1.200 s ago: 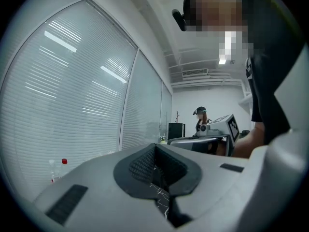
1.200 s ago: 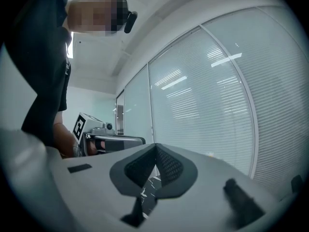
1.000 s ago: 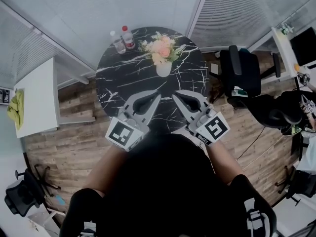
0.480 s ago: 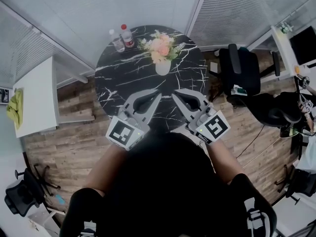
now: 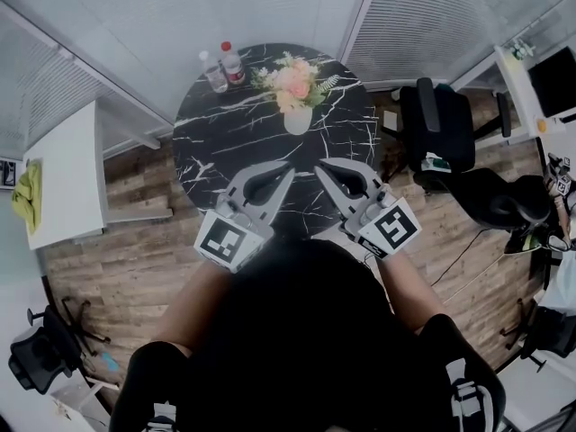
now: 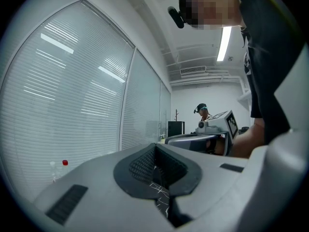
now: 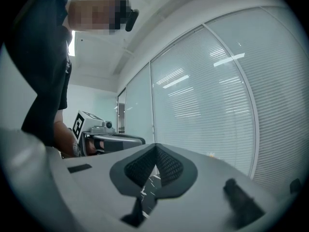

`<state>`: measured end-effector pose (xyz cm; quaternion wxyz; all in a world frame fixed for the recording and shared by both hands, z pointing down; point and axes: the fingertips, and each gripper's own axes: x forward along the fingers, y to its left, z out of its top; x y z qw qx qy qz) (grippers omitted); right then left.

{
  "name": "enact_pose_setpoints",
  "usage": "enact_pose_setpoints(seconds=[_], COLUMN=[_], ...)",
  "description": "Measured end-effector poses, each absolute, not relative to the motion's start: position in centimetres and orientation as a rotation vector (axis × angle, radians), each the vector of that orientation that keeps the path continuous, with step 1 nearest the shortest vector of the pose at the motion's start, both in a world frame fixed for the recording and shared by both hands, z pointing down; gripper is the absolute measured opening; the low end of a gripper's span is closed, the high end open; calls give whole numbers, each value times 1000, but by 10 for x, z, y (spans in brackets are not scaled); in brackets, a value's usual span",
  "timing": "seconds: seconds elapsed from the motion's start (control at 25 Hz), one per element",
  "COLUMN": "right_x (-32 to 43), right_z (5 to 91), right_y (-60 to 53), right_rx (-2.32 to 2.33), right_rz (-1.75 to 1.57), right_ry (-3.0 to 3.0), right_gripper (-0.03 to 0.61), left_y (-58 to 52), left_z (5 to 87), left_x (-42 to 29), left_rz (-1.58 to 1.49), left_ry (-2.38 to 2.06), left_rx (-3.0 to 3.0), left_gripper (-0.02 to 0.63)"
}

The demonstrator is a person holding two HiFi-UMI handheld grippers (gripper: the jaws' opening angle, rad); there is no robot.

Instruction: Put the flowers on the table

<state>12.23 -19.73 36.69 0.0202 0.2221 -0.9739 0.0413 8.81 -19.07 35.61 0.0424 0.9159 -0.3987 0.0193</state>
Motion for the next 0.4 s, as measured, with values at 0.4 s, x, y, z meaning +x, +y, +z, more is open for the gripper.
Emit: enact_pose_setpoints(seconds=[0.4], right_x=[121], right_z=[369], right_y=[-192], right_rx=[667], right_rz=[113], right_ry=[-3013], right_gripper=[20], left_y=[-186], left_z=[359], left_x=[85], left_rz=[68], left_ry=[-1226], left_rx=[2803], left_gripper=[12])
